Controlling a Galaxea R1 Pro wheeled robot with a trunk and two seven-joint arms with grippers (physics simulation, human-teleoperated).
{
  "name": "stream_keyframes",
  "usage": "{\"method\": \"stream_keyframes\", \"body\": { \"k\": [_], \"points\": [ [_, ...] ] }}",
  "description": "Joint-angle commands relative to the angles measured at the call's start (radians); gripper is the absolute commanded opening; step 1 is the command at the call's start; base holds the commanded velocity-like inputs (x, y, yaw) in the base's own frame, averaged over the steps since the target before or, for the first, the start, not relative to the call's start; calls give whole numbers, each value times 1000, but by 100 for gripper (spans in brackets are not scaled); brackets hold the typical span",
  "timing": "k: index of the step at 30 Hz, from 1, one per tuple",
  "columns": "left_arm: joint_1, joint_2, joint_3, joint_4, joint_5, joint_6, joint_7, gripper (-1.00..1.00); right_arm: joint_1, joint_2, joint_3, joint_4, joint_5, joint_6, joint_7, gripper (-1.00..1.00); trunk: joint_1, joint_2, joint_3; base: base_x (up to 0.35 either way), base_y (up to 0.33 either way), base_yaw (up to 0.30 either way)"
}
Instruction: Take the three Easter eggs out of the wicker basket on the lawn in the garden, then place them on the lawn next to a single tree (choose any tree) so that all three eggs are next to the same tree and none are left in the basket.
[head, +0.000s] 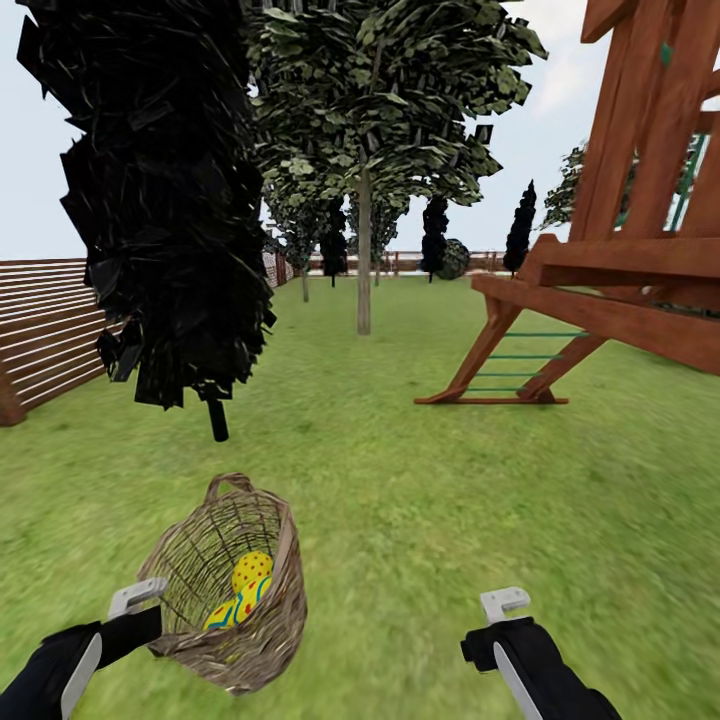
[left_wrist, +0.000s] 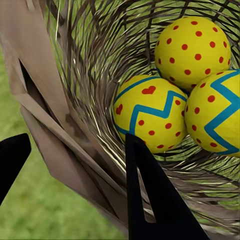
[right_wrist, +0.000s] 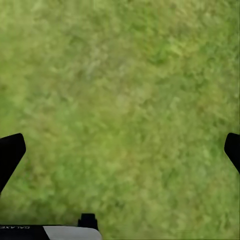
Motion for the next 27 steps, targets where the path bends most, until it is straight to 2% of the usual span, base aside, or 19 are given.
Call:
{"method": "stream_keyframes", "body": {
  "k": [1, 27],
  "points": [
    [-1, 0, 4, -2, 14, 9, -2, -100, -1, -1, 3, -1, -10, 3, -10, 100, 1, -1, 0, 335, 0, 0],
    [-1, -2, 4, -2, 14, 7, -2, -100, -1, 0, 5, -1, -8, 3, -10, 100, 1, -1, -2, 335, 0, -26]
  ]
}}
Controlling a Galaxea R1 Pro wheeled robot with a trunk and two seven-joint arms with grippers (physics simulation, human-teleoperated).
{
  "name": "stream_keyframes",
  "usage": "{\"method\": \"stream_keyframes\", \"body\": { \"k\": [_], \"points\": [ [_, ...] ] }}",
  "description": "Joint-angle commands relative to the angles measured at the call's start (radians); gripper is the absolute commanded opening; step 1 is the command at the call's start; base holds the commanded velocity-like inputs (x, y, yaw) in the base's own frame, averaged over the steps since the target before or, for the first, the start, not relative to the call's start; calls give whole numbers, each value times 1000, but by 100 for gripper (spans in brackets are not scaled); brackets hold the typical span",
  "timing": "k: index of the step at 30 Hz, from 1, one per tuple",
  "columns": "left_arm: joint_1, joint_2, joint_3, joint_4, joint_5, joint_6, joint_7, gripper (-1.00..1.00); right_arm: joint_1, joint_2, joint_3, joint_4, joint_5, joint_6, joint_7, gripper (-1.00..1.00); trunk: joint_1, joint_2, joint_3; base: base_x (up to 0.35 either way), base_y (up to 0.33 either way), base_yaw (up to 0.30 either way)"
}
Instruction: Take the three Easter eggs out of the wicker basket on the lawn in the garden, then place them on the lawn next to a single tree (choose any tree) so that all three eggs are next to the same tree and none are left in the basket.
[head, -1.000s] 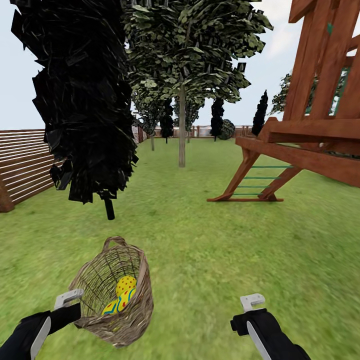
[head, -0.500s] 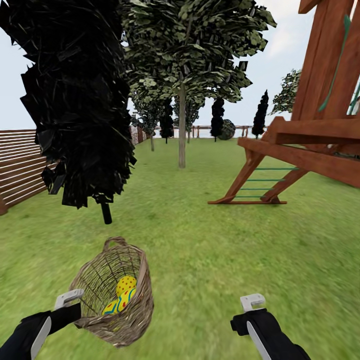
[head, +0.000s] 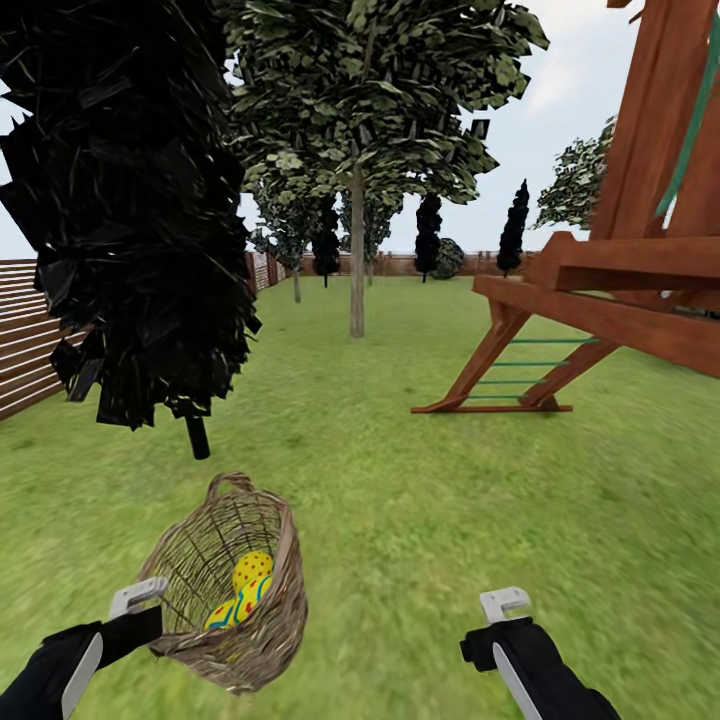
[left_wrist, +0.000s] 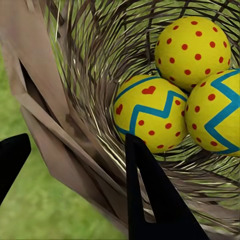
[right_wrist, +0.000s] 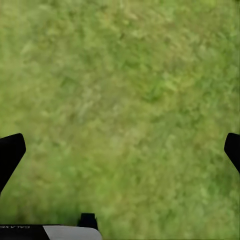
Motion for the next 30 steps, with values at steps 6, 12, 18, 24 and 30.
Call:
{"method": "stream_keyframes", "body": {
  "k": [6, 12, 18, 24, 30],
  "points": [
    [-1, 0, 4, -2, 14, 9, -3, -100, -1, 0, 3, -1, -9, 3, -11, 100, 1, -1, 0, 335, 0, 0],
    [-1, 0, 4, -2, 14, 9, -4, -100, -1, 2, 3, -1, -8, 3, -12, 100, 1, -1, 0, 335, 0, 0],
    [-1, -1, 4, -1, 14, 10, -3, -100, -1, 4, 3, -1, -6, 3, -12, 100, 1, -1, 0, 335, 0, 0],
    [-1, 1, 4, 0, 14, 11, -3, -100, -1, 3, 3, -1, -6, 3, -13, 100, 1, -1, 0, 335, 0, 0],
    [-1, 1, 4, -1, 14, 11, -3, -100, 0, 6, 3, -1, -4, 2, -13, 100, 1, -1, 0, 335, 0, 0]
  ]
}}
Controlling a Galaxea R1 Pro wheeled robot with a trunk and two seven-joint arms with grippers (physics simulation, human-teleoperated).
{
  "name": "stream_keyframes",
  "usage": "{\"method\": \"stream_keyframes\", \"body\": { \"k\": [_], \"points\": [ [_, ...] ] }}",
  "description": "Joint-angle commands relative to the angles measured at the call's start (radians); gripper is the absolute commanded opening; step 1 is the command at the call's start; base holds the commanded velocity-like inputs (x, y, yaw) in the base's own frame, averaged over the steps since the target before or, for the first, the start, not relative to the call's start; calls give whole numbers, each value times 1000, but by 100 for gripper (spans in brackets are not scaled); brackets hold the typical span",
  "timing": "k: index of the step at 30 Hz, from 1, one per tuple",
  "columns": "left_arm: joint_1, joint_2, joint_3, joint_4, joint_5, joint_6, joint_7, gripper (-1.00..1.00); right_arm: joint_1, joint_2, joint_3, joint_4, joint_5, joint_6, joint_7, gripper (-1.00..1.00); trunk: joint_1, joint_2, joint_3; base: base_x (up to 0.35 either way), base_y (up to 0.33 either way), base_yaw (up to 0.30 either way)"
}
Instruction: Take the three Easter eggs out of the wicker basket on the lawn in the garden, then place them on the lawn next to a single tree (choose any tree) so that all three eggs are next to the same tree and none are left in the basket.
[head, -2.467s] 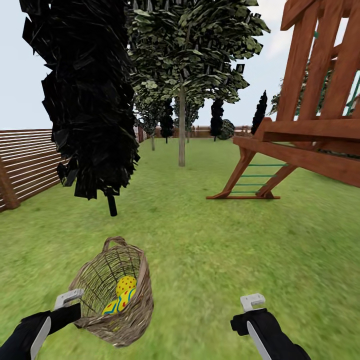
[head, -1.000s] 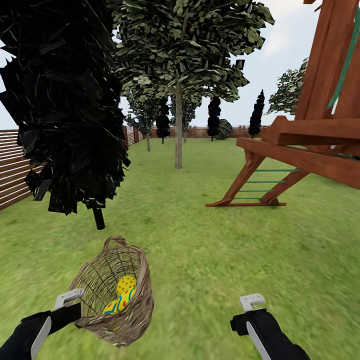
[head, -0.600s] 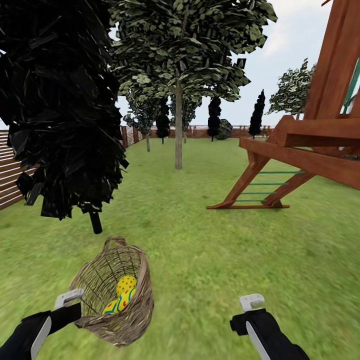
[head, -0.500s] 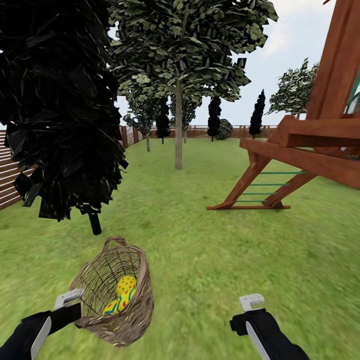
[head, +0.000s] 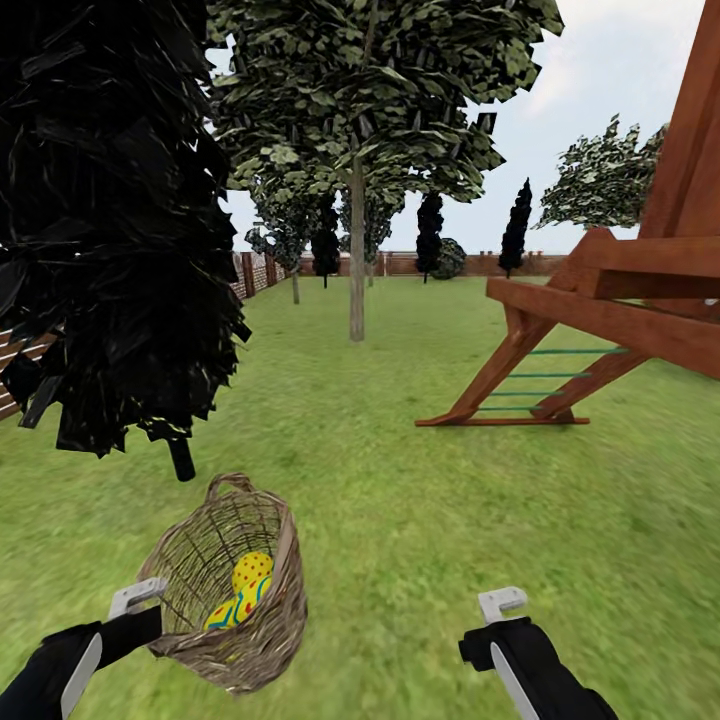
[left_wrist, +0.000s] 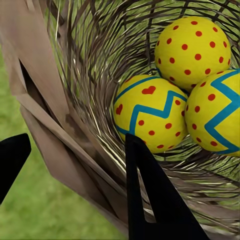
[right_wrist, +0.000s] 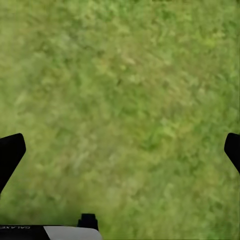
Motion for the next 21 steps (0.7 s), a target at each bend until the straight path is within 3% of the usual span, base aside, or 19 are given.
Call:
{"method": "stream_keyframes", "body": {
  "k": [1, 21],
  "points": [
    [-1, 0, 4, -2, 14, 8, -3, -100, -1, -1, 3, -1, -11, 3, -10, 100, 1, -1, 0, 335, 0, 0],
    [0, -2, 4, -2, 14, 9, -4, -100, -1, -2, 3, -1, -11, 3, -10, 100, 1, -1, -1, 335, 0, -5]
  ]
}}
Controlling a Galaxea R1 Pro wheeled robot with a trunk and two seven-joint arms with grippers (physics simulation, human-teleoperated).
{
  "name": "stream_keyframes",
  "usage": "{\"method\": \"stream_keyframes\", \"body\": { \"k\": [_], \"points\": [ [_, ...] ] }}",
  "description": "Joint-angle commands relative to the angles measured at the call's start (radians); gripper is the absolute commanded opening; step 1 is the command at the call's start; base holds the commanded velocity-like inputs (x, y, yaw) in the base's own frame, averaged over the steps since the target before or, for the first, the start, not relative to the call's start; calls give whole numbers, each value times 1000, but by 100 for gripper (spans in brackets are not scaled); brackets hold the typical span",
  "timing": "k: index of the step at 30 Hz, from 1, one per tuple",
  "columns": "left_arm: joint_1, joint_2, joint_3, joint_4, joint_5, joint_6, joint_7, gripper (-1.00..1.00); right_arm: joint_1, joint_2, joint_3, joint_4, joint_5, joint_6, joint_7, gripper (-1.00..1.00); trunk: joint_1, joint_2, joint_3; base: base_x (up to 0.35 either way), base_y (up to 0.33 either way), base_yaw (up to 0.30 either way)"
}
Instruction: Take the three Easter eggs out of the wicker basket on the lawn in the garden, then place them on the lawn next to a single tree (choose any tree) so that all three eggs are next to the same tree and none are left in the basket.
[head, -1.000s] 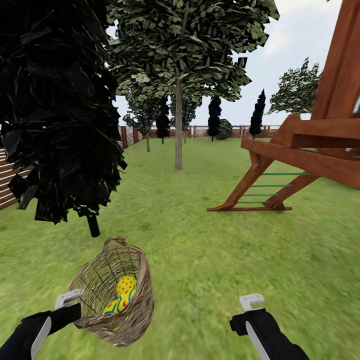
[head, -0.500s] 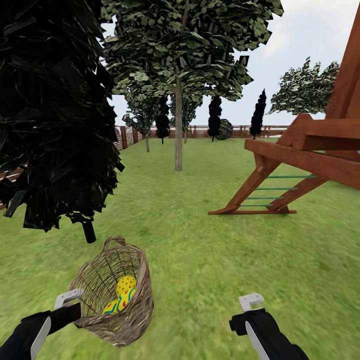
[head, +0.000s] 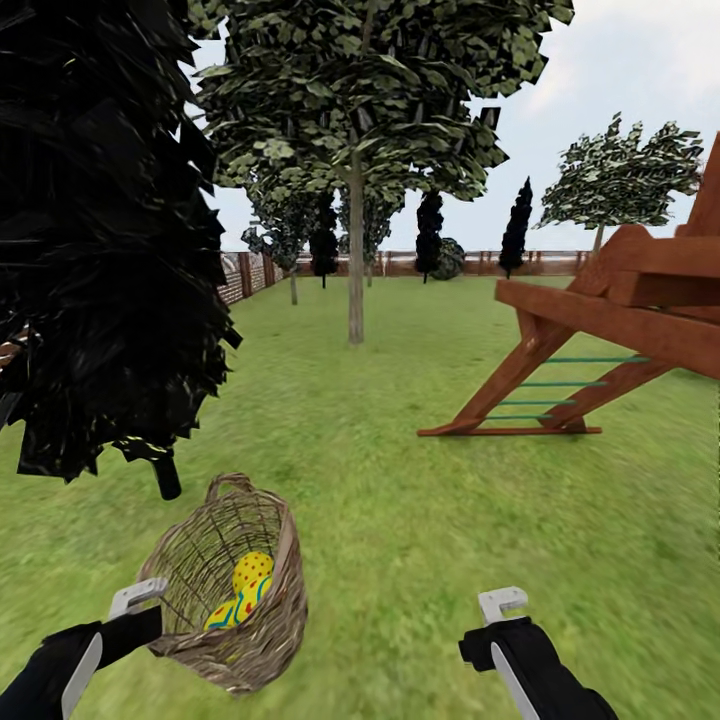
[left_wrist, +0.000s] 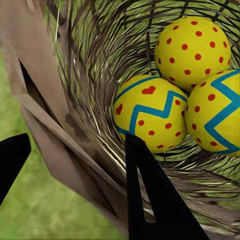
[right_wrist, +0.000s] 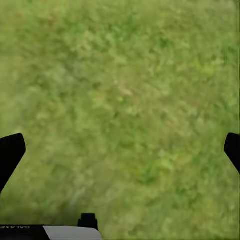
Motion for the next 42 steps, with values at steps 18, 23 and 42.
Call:
{"method": "stream_keyframes", "body": {
  "k": [18, 23, 42],
  "points": [
    [-1, -2, 4, 0, 17, 8, -1, -100, -1, 0, 6, 0, -8, 3, -10, 100, 1, -1, -11, 335, 0, -49],
    [0, -2, 4, 0, 17, 8, -1, -100, -1, 1, 8, 0, -8, 3, -10, 100, 1, -1, -14, 335, 0, -16],
    [-1, -14, 3, 0, 16, 7, 0, -100, -1, 0, 8, 1, -8, 3, -10, 100, 1, -1, -22, 335, 0, 0]
  ]
}}
